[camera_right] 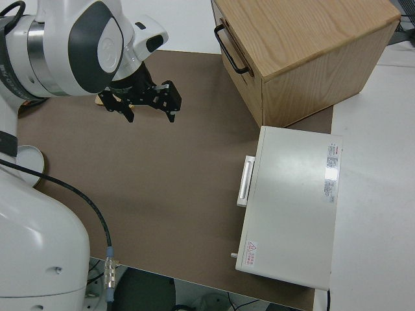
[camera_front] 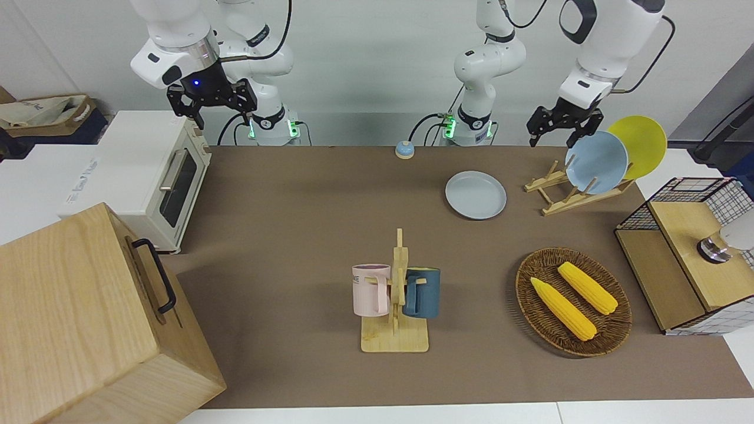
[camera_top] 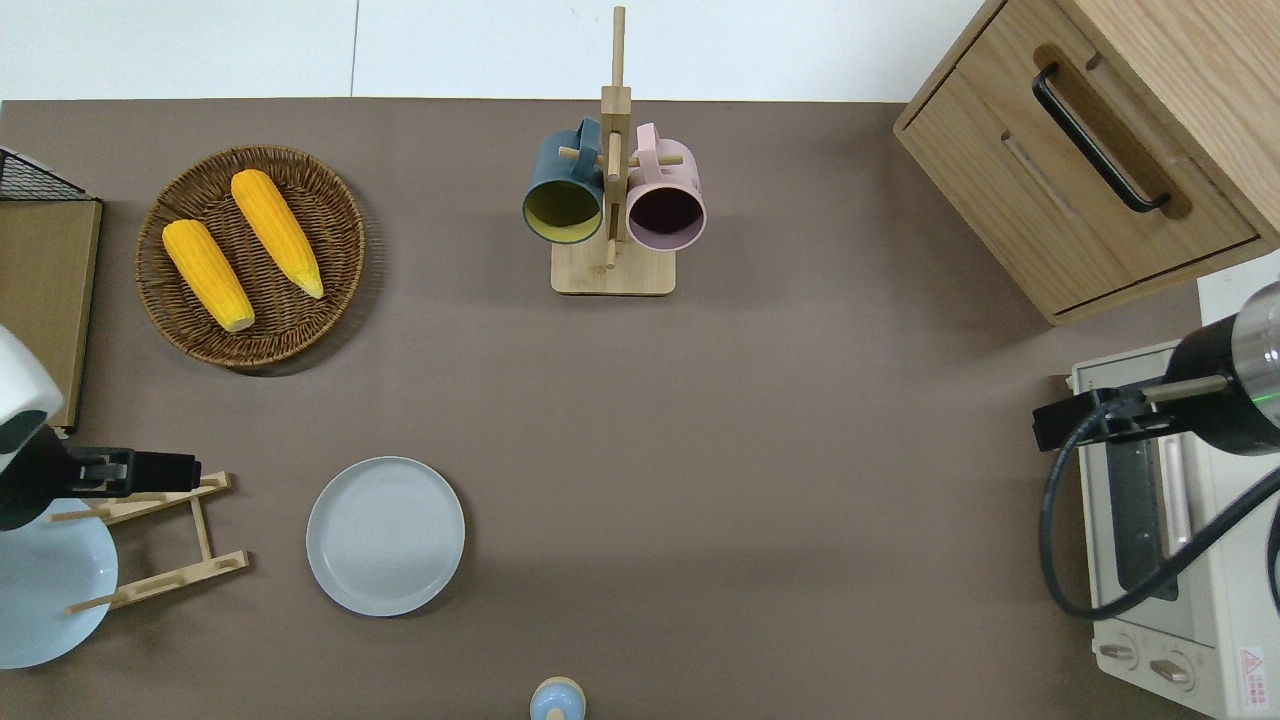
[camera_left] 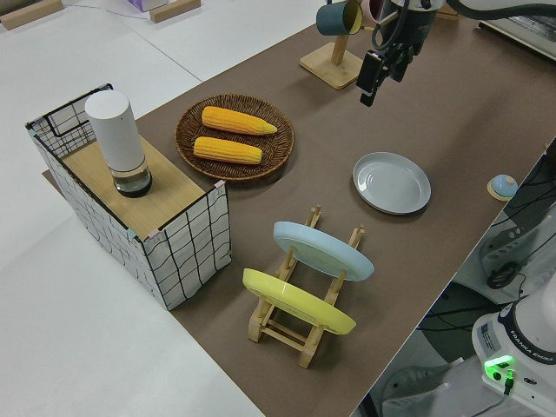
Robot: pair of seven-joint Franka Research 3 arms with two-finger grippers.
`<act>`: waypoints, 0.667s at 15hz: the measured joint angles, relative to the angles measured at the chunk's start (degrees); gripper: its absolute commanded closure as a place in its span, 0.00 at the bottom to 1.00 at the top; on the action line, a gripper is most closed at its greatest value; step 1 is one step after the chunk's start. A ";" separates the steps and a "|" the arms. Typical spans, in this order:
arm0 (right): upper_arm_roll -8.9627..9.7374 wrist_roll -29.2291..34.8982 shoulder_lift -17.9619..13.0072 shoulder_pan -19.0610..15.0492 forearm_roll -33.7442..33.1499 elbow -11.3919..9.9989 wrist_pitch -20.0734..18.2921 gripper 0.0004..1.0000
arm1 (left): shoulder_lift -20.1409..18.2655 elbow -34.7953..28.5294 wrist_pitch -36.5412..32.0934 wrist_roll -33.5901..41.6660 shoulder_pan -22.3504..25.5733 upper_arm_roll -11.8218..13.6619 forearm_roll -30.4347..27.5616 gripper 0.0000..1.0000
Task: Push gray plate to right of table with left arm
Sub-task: 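Move the left gripper in beside the gray plate's edge nearest the light blue plate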
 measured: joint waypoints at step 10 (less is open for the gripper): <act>0.00 0.00 0.00 0.00 0.00 0.00 0.00 0.02 | -6.57 -21.34 15.64 0.36 -0.02 -0.01 -2.03 0.00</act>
